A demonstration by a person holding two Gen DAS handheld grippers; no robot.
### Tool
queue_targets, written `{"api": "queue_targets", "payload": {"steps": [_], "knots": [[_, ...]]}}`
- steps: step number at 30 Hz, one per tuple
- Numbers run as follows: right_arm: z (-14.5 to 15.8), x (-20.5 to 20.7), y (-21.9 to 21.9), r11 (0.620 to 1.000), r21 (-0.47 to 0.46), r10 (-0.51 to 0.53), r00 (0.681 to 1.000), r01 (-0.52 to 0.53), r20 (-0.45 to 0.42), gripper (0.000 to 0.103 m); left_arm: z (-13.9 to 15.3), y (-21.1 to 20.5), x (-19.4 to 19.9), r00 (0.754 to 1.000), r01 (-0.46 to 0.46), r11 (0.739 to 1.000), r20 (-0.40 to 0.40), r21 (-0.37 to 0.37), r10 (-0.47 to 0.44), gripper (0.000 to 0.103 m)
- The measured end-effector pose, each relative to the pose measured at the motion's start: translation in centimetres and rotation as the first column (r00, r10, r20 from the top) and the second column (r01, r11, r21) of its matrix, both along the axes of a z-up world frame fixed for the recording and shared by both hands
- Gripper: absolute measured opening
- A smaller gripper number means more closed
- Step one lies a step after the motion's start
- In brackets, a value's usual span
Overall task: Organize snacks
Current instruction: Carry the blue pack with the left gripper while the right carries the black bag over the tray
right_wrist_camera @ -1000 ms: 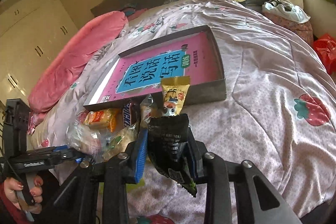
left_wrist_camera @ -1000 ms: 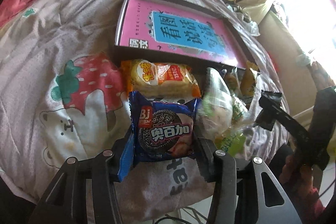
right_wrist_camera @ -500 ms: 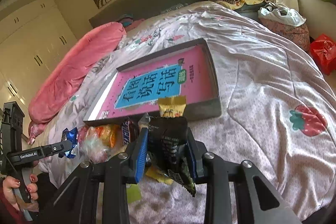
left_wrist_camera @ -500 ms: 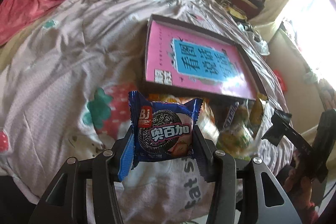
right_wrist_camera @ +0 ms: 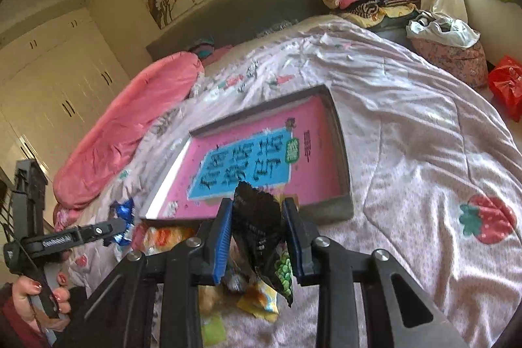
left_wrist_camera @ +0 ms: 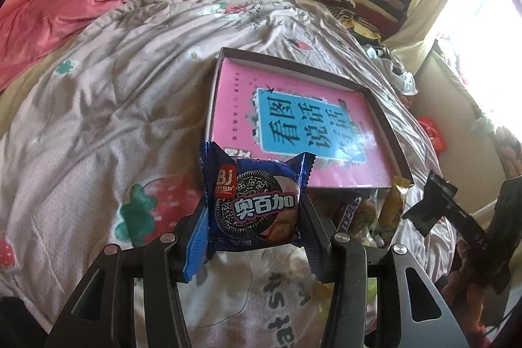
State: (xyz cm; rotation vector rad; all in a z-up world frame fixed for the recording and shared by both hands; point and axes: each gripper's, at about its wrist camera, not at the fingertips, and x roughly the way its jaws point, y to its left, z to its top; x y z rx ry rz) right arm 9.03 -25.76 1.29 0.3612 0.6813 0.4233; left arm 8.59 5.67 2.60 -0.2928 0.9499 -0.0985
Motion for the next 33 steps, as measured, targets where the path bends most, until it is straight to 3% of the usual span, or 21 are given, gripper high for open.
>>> {"api": "queue_targets", "payload": {"steps": [12, 20, 33], "knots": [[1.8, 4.6, 0.0, 0.999, 0.037, -0.027, 0.998, 0.025, 0.060, 0.031, -0.3, -1.7, 3.7, 1.000, 0.009, 1.000, -0.003, 0.030, -0.009, 0.052], [-0.4, 7.5, -0.1, 0.998, 0.026, -0.048, 0.999, 0.049, -0.016, 0.031, -1.2, -2.5, 5.9, 1.000, 0.015, 0.998, -0.020, 0.068, -0.013, 0.052], [-3.3, 8.6, -0.5, 0.998, 0.024, -0.056, 0.992, 0.060, -0.112, 0.029, -3.2, -3.6, 7.9, 0.998, 0.026, 0.993, -0.052, 0.112, -0.020, 0.052]]}}
